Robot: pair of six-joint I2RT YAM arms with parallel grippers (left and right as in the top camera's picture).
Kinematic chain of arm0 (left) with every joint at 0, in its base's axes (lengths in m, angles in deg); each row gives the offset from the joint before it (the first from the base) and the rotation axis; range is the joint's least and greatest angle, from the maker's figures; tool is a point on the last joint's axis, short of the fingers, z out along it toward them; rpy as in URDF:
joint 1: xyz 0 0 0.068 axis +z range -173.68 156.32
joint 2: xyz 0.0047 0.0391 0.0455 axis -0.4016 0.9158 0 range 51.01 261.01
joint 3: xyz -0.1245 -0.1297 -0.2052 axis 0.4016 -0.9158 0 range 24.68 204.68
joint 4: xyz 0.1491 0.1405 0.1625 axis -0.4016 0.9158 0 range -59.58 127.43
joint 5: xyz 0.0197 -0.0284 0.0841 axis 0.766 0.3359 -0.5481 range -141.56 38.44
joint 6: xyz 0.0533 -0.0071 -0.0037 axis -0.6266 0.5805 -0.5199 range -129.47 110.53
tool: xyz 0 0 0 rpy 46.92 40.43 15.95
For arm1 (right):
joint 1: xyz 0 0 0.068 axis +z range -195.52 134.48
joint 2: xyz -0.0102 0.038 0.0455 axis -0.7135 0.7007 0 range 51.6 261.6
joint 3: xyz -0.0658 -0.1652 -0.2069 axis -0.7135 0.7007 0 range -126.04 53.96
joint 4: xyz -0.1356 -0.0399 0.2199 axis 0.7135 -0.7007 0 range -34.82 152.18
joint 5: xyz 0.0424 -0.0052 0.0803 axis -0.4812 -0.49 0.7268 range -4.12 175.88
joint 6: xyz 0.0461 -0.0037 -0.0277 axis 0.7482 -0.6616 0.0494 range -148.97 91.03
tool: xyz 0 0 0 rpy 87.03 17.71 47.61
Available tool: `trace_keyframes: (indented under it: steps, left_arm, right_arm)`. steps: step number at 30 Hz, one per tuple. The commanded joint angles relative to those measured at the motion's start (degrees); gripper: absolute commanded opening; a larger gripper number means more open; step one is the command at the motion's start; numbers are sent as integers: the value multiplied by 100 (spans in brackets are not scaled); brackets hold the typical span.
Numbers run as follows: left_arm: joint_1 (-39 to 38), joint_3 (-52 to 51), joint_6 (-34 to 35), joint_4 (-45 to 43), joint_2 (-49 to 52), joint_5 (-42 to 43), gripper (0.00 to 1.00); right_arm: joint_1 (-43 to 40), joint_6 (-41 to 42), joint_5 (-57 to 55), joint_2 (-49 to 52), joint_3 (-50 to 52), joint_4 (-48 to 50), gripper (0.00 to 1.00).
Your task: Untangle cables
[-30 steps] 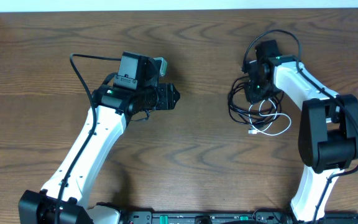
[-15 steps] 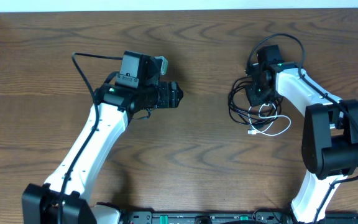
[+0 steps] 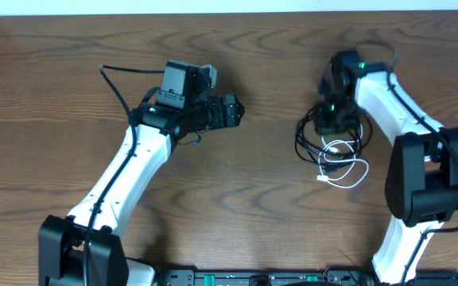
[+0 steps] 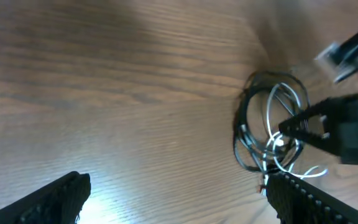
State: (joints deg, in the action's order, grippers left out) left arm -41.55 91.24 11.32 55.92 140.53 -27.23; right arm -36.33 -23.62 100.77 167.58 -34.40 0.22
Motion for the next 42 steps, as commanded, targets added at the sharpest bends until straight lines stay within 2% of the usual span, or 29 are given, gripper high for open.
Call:
trace_keyframes:
  steps: [1,7,9,14,17,20,26,30,34,37,42]
  left_arm:
    - [-127,52,188,-153,39,50,96]
    - [-356,52,225,-533,42,50,96]
    - [-435,52,227,-678,59,50,96]
    - [-713,52,448,-1211,317,48,96]
    - [-907,52,627,-1613,640,44,96]
    - [-1163,52,894,-2129,1104,-55,96]
    - [-1792,52,1099,-3126,1961,-393,96]
    - [-2162,52,1228,-3115,2258,-1045,91]
    - [-2400,52,1259,-3115,2321,-1447,82]
    - [-2559,52,1252,-3073,2323,-1755,81]
    - [-2791,52,1252,-2983,2374,-2288,72]
  right_arm:
    - [-140,-337,2151,-470,-774,-308,1]
    - [-437,-369,3713,-896,-1528,-455,1]
    - [-551,-289,3401,-1040,-1626,-463,1]
    - [-841,671,1263,-1257,-1644,-601,1]
    - [-1032,966,634,-1259,-1641,-732,1]
    - [-1244,970,417,-1257,-1641,-772,2]
    - [-1598,968,299,-1257,-1641,-831,10]
    - [-1657,962,297,-1257,-1637,-863,13]
    - [-1648,964,122,-1257,-1635,-933,14]
    - [-1648,962,2,-1257,-1620,-977,15]
    - [-1650,964,-107,-1257,-1615,-1051,16]
